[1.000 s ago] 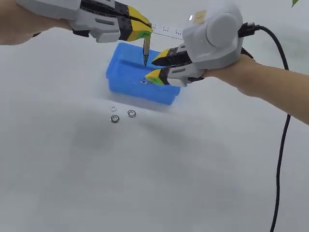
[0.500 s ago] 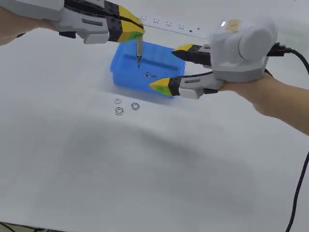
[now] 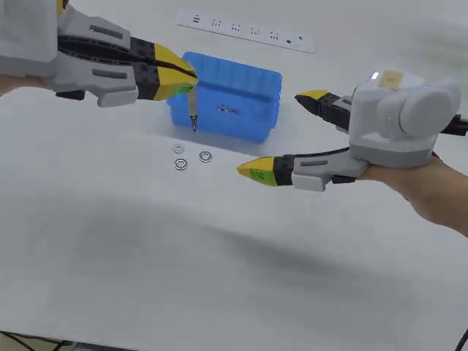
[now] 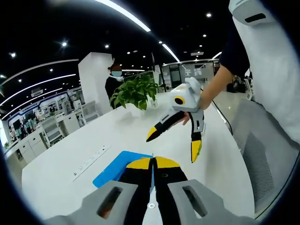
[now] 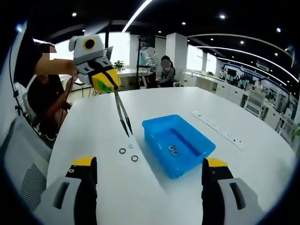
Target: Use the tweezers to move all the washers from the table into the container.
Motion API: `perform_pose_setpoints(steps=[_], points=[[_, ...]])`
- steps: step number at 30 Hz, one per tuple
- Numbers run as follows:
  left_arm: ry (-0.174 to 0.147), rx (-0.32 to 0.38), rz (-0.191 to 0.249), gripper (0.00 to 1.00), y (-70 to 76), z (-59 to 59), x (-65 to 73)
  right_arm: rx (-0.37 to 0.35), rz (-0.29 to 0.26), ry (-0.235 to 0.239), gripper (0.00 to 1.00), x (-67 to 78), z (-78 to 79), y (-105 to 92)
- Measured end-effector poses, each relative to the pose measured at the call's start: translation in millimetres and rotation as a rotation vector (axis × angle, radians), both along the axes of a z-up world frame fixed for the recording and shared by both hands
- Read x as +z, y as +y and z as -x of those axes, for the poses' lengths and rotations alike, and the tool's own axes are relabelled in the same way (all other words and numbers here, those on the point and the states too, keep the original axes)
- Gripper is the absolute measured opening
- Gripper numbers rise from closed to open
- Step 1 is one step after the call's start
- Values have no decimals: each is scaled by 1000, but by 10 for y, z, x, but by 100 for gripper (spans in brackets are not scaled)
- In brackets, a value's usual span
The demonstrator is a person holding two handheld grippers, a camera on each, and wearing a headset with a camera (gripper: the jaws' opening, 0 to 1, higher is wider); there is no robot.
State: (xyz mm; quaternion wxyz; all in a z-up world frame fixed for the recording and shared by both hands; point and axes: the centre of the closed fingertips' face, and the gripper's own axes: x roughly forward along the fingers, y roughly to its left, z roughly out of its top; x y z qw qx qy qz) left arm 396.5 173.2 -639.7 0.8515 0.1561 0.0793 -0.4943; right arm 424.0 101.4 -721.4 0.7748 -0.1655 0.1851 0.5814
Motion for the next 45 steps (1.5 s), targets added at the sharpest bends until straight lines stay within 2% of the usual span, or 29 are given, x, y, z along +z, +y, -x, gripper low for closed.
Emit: perform_pose_setpoints(steps=[6,10,16,18,21,24,30,36,40,41,42,45], points=[[18,-6,20,4,-12,118,-111,12,19,22,100,-137,170,-57],[32,-13,7,4,-14,186,-233,19,25,43,100,-216,253,-50],[52,24,44,4,43,217,-332,-7,-15,78,100,-212,327,-23],[56,31,44,4,55,221,-362,-7,-31,87,100,-215,362,-26],[65,33,39,4,69,235,-403,4,-26,97,100,-280,413,-51],[64,35,34,4,76,234,-411,2,-10,112,100,-349,441,-91],[60,40,37,4,84,185,-407,-4,-15,135,100,-365,469,-101],[76,36,40,4,64,167,-453,4,-15,145,100,-379,498,-91],[76,27,17,4,44,161,-513,4,-12,147,100,-386,486,-99],[76,18,-7,4,45,166,-554,3,-12,146,100,-386,478,-103],[75,15,19,4,29,160,-517,2,-12,149,100,-387,474,-105],[78,19,14,4,41,137,-525,4,-12,155,100,-391,474,-100]])
